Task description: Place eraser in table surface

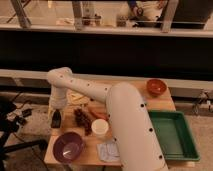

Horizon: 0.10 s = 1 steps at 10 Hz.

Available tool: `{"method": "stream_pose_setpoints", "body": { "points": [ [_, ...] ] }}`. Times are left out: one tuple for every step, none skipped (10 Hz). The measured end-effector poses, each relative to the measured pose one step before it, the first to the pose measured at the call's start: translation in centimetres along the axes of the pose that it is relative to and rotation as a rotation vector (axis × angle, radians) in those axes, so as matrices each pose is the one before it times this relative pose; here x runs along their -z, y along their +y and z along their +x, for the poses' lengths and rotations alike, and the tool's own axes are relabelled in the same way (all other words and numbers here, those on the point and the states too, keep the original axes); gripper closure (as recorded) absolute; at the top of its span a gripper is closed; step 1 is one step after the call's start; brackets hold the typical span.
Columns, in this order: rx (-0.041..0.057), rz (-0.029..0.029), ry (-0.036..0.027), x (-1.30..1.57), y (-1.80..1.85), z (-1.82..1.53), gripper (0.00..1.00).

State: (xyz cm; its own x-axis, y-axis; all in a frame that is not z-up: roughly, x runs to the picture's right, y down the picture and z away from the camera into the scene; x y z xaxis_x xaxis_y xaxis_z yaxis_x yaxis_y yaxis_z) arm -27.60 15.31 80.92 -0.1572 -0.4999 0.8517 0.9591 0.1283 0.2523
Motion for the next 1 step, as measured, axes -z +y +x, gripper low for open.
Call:
{"method": "stream_pose_setpoints", "body": {
  "points": [
    [-0.00010,-0.00027,0.00018,-0.008,0.012,0.010,0.20]
  ]
}}
